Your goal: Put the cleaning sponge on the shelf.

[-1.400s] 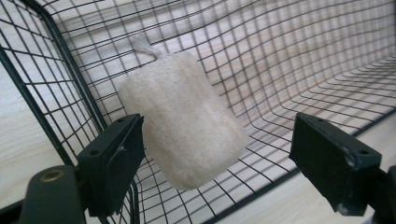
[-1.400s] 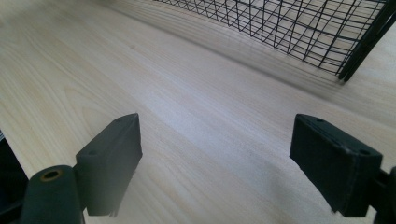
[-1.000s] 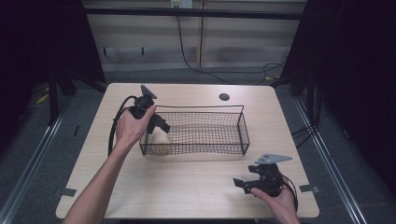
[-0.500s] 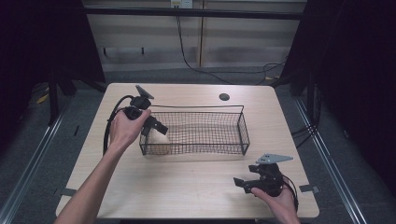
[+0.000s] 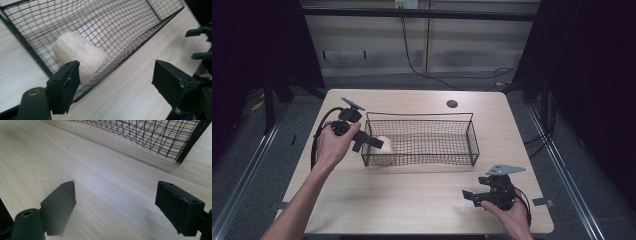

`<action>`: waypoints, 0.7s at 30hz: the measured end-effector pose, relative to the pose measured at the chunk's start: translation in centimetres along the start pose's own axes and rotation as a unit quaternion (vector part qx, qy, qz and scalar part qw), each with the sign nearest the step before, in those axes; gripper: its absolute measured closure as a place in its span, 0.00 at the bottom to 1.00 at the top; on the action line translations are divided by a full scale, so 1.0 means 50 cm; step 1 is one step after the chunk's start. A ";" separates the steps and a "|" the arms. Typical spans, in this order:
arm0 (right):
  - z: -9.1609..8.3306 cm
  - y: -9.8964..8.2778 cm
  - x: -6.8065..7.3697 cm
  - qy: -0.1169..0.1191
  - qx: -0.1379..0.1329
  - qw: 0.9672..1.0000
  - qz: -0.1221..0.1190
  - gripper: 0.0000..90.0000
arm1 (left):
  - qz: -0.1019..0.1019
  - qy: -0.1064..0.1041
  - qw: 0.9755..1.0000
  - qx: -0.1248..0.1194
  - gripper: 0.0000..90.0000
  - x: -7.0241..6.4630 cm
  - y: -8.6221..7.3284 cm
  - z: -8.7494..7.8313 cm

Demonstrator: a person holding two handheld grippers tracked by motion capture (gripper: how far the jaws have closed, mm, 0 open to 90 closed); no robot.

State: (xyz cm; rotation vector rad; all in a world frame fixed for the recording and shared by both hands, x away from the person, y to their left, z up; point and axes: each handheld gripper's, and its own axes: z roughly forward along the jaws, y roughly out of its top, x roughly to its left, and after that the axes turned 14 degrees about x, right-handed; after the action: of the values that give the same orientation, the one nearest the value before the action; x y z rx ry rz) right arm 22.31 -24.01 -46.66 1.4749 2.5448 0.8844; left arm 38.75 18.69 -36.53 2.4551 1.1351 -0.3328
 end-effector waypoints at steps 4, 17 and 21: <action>-0.001 -0.001 0.000 -0.001 -0.002 1.000 0.001 0.18 | 0.004 -0.001 1.000 -0.023 0.24 -0.005 -0.027 -0.005; -0.002 -0.002 0.002 -0.004 -0.001 1.000 -0.001 0.18 | 0.009 -0.007 0.999 -0.051 0.24 0.002 -0.119 -0.014; -0.002 -0.002 0.000 -0.005 -0.001 1.000 0.001 0.18 | 0.015 -0.005 0.998 -0.053 0.23 0.002 -0.150 -0.008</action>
State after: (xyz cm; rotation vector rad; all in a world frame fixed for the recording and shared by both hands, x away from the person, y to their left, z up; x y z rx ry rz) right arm 22.22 -24.06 -46.62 1.4769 2.5348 0.8774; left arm 33.09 23.30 -38.23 2.3731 1.0832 -0.2696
